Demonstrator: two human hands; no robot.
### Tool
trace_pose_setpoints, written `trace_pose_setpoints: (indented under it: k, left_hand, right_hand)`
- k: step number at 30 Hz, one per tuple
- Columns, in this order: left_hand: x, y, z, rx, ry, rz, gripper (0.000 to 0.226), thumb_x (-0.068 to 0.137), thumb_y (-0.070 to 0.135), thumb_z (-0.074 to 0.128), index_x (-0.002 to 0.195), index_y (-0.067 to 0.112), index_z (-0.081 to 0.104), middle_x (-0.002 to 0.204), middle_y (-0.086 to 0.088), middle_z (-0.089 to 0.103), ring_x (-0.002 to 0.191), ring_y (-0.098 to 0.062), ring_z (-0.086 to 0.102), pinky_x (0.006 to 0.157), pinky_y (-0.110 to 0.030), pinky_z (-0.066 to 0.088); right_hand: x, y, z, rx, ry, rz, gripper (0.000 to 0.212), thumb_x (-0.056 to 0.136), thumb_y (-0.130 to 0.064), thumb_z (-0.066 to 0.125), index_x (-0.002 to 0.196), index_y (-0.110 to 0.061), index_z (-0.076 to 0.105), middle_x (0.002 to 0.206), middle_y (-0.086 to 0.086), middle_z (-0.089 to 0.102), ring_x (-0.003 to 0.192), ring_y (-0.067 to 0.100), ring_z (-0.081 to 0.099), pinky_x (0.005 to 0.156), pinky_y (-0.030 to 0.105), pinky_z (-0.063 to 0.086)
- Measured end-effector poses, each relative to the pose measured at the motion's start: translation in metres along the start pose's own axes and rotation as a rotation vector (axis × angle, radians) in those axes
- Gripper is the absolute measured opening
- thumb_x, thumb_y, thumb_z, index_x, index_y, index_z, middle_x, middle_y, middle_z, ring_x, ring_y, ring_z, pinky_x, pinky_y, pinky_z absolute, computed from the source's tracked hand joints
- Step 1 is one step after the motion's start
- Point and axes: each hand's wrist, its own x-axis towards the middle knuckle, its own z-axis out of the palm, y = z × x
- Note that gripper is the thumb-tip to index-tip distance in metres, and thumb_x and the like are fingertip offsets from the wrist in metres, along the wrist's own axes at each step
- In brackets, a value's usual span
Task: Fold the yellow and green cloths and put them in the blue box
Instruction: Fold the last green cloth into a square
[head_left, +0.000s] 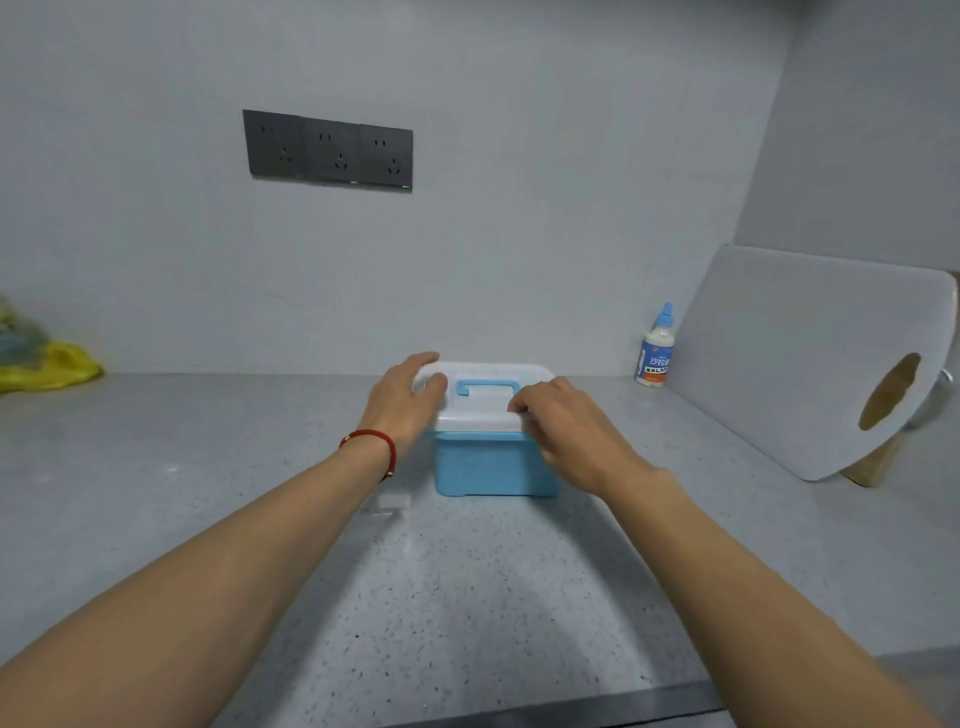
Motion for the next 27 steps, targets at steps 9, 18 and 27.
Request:
trace_pose_setpoints:
  k: [9,18,27]
  left_hand:
    - [0.015,-0.009,0.018,0.152,-0.136,-0.028,0.043,0.101,0.027,0.053,0.144,0.02,0.056,0.161,-0.004,0.035,0.148,-0.022,0.031,0.12,-0.035,0.021]
    - [0.0,-0.028,0.029,-0.219,-0.032,-0.144,0.038,0.097,0.022,0.057,0.133,0.032,0.064,0.158,0.006,0.033,0.142,-0.015,0.037,0.108,-0.026,0.027]
    - [-0.006,-0.02,0.049,-0.526,0.156,-0.534,0.05,0.085,0.026,0.07,0.125,0.015,0.042,0.101,-0.001,0.057,0.082,-0.016,0.059,0.06,-0.03,0.047]
  right_hand:
    - [0.026,0.021,0.008,0.401,0.127,0.518,0.028,0.102,-0.011,0.05,0.122,-0.019,0.068,0.132,0.004,0.061,0.126,0.024,0.051,0.109,0.038,0.042]
    - [0.014,0.026,0.032,1.164,0.102,1.139,0.057,0.094,-0.017,0.056,0.149,-0.018,0.038,0.126,0.011,0.059,0.101,0.028,0.061,0.08,0.041,0.051]
    - [0.014,0.018,0.038,1.163,0.364,1.191,0.034,0.092,-0.015,0.067,0.126,-0.013,0.061,0.105,0.005,0.066,0.084,0.018,0.061,0.063,0.033,0.051]
